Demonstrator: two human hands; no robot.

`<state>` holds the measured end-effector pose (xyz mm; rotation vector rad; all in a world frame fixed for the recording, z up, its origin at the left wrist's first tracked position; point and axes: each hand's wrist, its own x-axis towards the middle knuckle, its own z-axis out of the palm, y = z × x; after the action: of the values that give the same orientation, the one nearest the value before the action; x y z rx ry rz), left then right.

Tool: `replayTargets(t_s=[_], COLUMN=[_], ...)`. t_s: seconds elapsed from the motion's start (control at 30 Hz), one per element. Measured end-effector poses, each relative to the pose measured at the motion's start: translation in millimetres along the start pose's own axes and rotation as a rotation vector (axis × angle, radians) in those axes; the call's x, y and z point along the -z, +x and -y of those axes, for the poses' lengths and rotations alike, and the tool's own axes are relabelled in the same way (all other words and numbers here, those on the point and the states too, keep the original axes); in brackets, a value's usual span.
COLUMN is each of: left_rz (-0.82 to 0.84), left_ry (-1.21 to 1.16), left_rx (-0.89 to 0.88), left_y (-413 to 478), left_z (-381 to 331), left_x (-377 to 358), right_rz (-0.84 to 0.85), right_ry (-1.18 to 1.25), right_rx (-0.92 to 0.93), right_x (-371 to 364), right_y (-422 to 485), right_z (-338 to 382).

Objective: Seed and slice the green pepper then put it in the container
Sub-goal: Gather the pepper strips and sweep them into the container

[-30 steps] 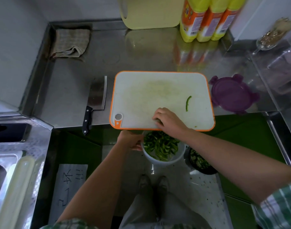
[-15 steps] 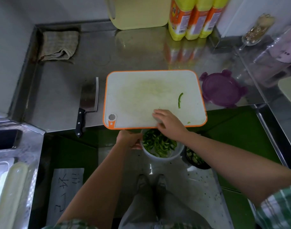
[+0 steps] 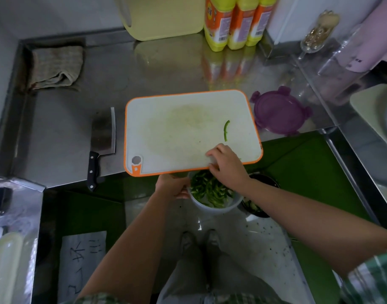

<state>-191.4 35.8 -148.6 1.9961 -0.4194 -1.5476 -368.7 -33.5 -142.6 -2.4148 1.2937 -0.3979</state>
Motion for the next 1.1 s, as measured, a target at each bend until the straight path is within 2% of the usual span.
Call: replayTargets(t_s=[0.17, 0.23, 0.3, 0.37, 0.43, 0.57, 0.73, 0.87, 0.97, 1.1], left_rz=[-0.006, -0.007, 0.002, 0.018, 0.035, 0.057, 0.062, 0.063, 0.062, 0.07], left_ry=[0.01, 0.019, 0.031, 0.044, 0.052, 0.07, 0.082, 0.06, 0.052, 0.041], left_rx=[-0.013, -0.008, -0.002, 0.002, 0.009, 0.013, 0.01, 0.018, 0.022, 0.03], left_y=[0, 0, 2, 2, 2, 2, 2, 3, 4, 5], left_z=[-1, -1, 0, -1, -1, -5, -8, -9, -10, -10], left_x=[0, -3, -7, -13, -21, -33, -39, -38, -37, -36], right_rz=[0.14, 0.15, 0.049, -0.088, -0.155, -0.088, -0.002, -0.002, -0.014, 0.05], right_ry=[0.103, 0.156, 0.129, 0.044, -0.058, -0.143, -0.064, -0.041, -0.081, -0.178], right_rx=[0.156, 0.16, 0.095, -0.039, -0.163, -0.324, -0.442, -0.526, -0.51, -0.456], right_x=[-3, 2, 10, 18, 25, 31, 27, 27, 25, 22], right_y=[-11, -16, -18, -18, -19, -22, -16, -10, -10, -8], right_z=[3, 2, -7, -20, -33, -50, -49, -45, -44, -45])
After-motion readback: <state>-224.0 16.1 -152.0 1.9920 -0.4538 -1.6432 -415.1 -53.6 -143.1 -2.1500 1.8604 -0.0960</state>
